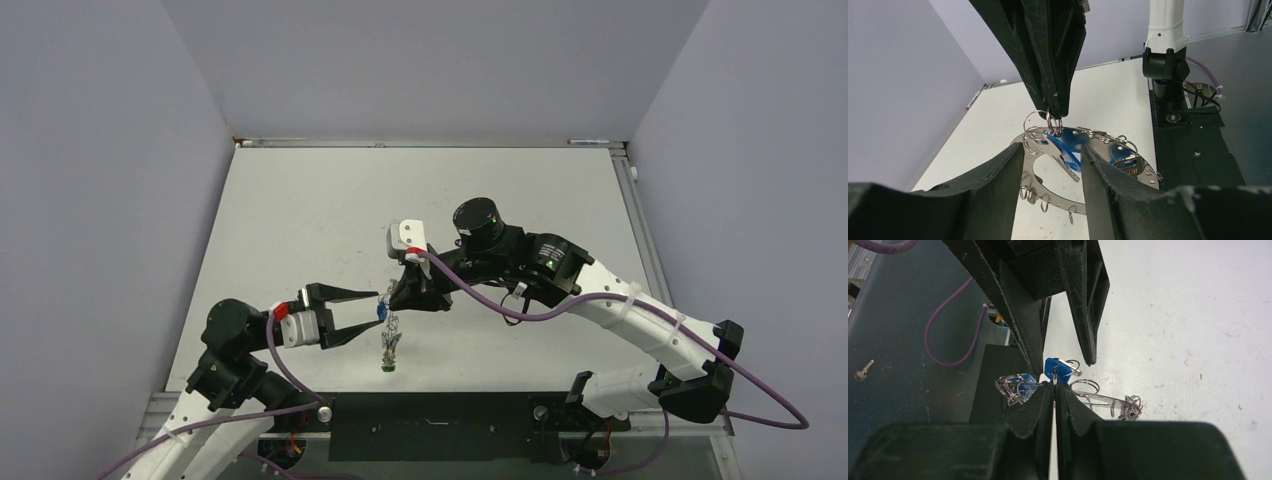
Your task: Put the keys on the keyring
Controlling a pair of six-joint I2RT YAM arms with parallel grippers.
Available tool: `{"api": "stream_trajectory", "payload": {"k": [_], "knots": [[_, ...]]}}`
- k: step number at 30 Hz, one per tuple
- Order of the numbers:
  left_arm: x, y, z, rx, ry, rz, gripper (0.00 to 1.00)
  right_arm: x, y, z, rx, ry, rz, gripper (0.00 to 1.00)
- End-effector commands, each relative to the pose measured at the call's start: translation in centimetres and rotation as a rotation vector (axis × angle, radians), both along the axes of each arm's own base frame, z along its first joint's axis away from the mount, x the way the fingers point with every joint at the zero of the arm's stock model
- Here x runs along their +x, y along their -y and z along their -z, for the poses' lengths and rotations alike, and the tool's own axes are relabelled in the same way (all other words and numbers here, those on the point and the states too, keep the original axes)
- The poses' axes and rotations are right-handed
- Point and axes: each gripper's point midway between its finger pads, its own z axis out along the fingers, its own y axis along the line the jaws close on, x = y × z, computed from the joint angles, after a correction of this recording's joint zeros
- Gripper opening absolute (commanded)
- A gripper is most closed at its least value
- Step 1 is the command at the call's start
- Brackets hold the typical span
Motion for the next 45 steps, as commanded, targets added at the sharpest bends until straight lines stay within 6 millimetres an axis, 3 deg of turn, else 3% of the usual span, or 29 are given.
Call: {"api": "stream_trajectory", "payload": {"k": [1, 7, 14, 23, 30, 43, 45], "knots": [[-0.1, 0.5, -0.9, -0.036, 0.024, 0.031, 0.40, -0.6, 0.0, -3.4, 0.111, 0.063, -0.029, 0.05], [0.9, 0.8, -0.3, -0.032, 0.003, 0.013, 0.32, -0.7, -0.1, -3.5, 0.115, 0.063, -0.037, 0.05], [1.1, 0.8, -0.8, -0.061, 0.015, -0.001, 0.00, -0.5, -0.2, -3.2, 0.113, 0.064, -0.021, 0.05], [1.4, 0.2, -0.9, -0.081, 0.033, -0.046, 0.00, 2.4, 0.5, -5.0, 0.222, 0.084, 0.149, 0.05], [1.6, 0.4, -0.2, -0.061, 0.021, -0.040, 0.00, 3.6, 1.0, -6.3, 0.304, 0.069, 0.213, 0.05], [2.1, 0.8, 1.5, -0.018, -0.039, -0.042, 0.01, 3.3, 0.9, -7.5, 0.406, 0.022, 0.202, 0.05], [2.0, 0.8, 1.7, -0.015, -0.043, -0.038, 0.12, 3.3, 0.8, -7.6, 0.409, 0.022, 0.198, 0.05]]}}
